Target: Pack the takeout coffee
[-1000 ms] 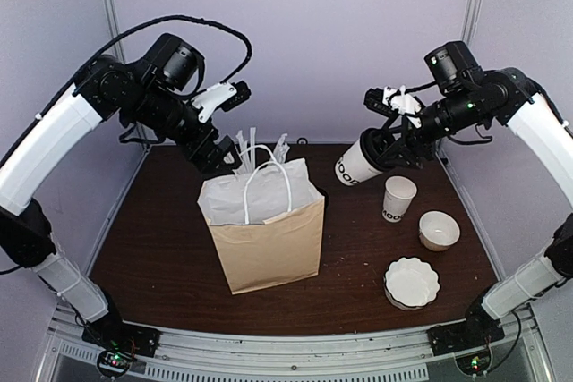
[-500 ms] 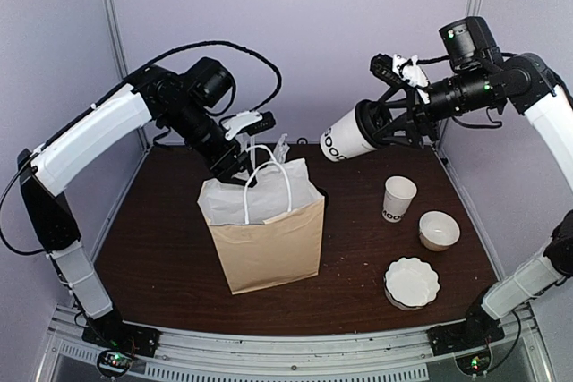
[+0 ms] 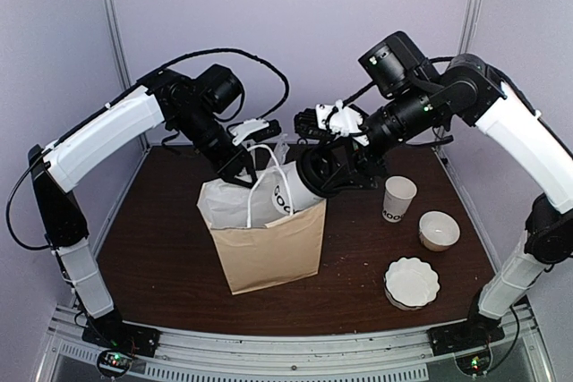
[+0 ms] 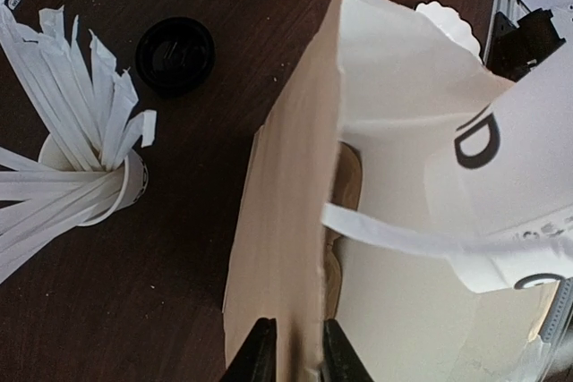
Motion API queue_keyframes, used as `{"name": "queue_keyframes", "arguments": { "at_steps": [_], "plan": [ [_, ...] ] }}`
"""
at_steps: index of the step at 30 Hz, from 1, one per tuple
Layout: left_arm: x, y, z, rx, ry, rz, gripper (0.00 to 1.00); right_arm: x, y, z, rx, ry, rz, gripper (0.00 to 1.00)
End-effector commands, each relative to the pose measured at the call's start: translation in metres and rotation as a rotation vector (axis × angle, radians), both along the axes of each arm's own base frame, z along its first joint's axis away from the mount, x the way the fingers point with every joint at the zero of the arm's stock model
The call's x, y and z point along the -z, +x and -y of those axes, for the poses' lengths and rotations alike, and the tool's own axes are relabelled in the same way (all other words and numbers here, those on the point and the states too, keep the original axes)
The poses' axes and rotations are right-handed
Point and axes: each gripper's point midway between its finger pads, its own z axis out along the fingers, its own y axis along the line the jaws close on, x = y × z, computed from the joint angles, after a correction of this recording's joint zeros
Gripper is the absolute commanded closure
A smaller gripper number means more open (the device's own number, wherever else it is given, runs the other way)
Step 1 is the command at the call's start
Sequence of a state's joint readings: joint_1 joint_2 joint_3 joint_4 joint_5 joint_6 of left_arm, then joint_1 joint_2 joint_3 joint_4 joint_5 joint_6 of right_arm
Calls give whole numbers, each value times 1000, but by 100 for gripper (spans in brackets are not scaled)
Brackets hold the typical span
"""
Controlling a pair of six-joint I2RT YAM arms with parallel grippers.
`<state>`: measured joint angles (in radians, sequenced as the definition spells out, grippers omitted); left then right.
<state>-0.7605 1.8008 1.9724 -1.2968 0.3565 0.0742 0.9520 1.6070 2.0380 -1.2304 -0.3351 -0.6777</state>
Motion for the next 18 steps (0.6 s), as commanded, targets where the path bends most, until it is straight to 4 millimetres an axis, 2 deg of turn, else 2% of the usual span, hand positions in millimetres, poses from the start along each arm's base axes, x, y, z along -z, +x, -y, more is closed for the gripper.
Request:
{"name": "queue_keyframes", "arguments": {
  "at_steps": [1,4,8,14,18],
  "plan": [
    [-26,-8,2,-11,-65,22,82,2,-3,2,13,-70,54,25],
    [-31,-8,0,-38,-70,25,87,7,-13,-2,-24,-102,68,25],
    [-33,-14,1,-49,-76,8,88,9,-28,-8,-76,-123,93,25],
    [-32,-28,10,-26,-66,8,89,-14,-36,-32,-123,-66,157,25],
    [-35,-29,7,-34,-59,11,92,-4,-41,-48,-159,-87,140,25]
  ]
}}
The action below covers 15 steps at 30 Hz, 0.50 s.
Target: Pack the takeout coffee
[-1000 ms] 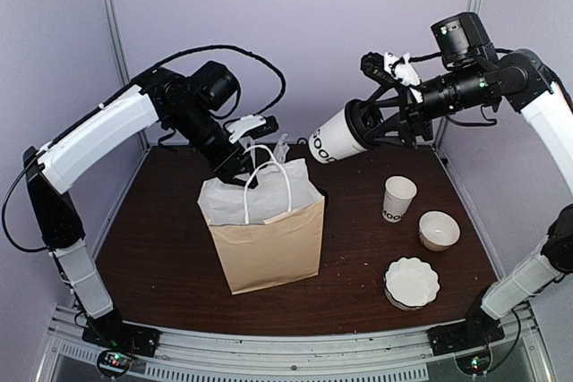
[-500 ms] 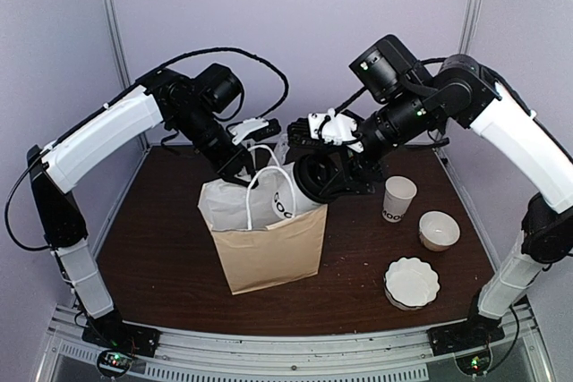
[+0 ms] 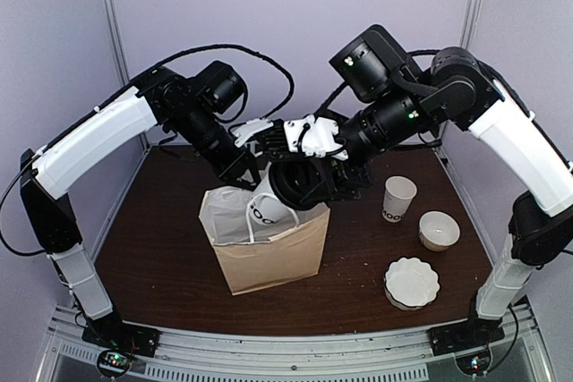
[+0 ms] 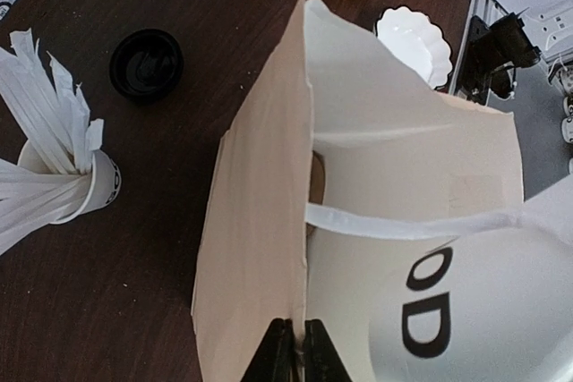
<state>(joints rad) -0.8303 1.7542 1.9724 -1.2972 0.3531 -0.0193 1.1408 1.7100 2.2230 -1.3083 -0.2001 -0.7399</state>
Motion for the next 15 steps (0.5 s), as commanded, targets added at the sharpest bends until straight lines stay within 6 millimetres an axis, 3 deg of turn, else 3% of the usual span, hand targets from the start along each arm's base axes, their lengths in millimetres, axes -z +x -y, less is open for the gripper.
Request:
{"name": "queue_keyframes", "arguments": {
  "at_steps": [1,10,15],
  "plan": [
    [-18,-1,-5,-27,-24,26,93,12,-2,-14,-26,-43,12,25],
    [-27,-8,-6,-55,-29,40,96,39,-20,-17,-57,-126,-10,26],
    [-27,-15,-4,-48,-18,43,72,46,-34,-9,-72,-165,28,26]
  ]
}}
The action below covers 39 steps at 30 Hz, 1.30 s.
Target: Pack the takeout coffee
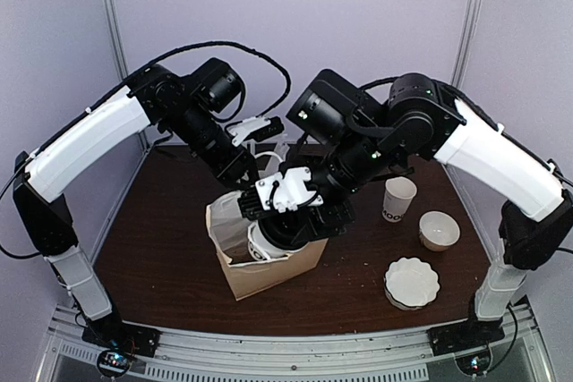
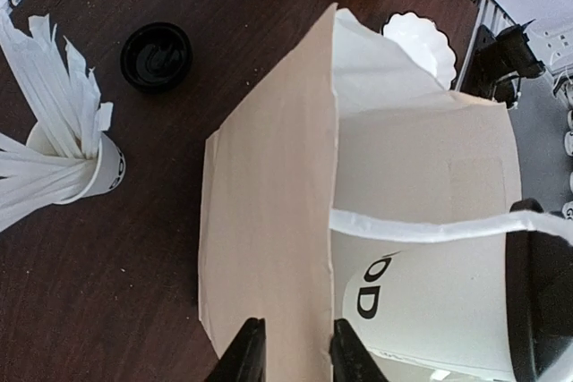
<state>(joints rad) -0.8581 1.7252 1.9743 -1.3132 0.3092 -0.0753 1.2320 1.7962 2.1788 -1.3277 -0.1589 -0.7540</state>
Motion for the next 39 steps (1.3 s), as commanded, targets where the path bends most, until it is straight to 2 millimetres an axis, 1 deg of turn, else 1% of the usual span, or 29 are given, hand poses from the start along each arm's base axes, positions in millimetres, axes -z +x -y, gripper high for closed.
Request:
{"name": "queue_keyframes", "arguments": {
  "at_steps": [1,3,6,9,11,14,17,22,26,31,35,39],
  "plan": [
    [-19,-8,0,-5,-27,39,70,-5,-12,19,-1,-19,52,26],
    [-19,-11,2,4,-25,39,67,-8,-13,24,6,-12,76,26],
    [-18,-17,5,18,-26,31,68,-19,-5,30,44,23,127,26],
    [-15,-20,5,25,-22,15,76,-28,9,34,97,51,183,26],
    [-12,-22,7,33,-22,2,84,-28,18,34,119,59,187,26],
    [-12,-26,11,53,-24,4,89,-22,29,33,146,41,190,26],
    [-15,-27,11,62,-27,14,91,-17,40,33,162,31,183,26],
    [-19,-27,10,65,-33,30,94,-19,56,32,198,43,155,26],
    [-18,-27,9,65,-27,36,96,-19,59,34,212,42,139,26],
    [-19,-26,9,72,-30,44,96,-26,53,36,206,71,114,26],
    [-16,-23,7,70,-13,62,99,-39,55,42,227,101,134,26],
    [-16,-23,7,73,-12,67,100,-41,59,45,255,111,130,26]
  ]
}}
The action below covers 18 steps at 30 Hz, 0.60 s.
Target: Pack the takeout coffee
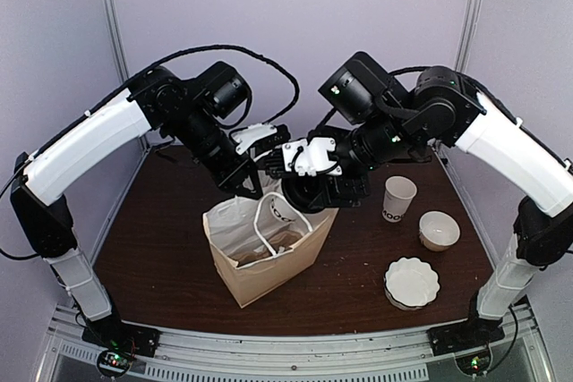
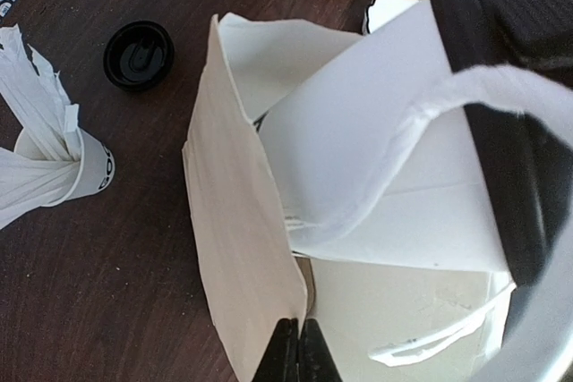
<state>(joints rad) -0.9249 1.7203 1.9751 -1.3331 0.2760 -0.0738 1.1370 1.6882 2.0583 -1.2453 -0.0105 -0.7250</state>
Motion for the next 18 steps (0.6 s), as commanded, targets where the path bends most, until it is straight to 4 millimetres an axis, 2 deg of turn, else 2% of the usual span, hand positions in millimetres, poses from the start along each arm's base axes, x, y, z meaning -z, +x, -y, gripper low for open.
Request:
{"name": "queue_keyframes", "arguments": {
  "at_steps": [1,5,10,18],
  "plan": [
    [-18,-1,0,22,-40,55,100,-26,3,8,46,85,16,26],
    [-18,0,-2,27,-36,67,100,-20,5,10,67,81,0,26],
    [-17,1,-3,32,-28,81,100,-25,8,20,95,103,0,26],
    [-16,6,-3,33,-21,97,100,-26,7,22,97,117,-18,26]
  ]
}}
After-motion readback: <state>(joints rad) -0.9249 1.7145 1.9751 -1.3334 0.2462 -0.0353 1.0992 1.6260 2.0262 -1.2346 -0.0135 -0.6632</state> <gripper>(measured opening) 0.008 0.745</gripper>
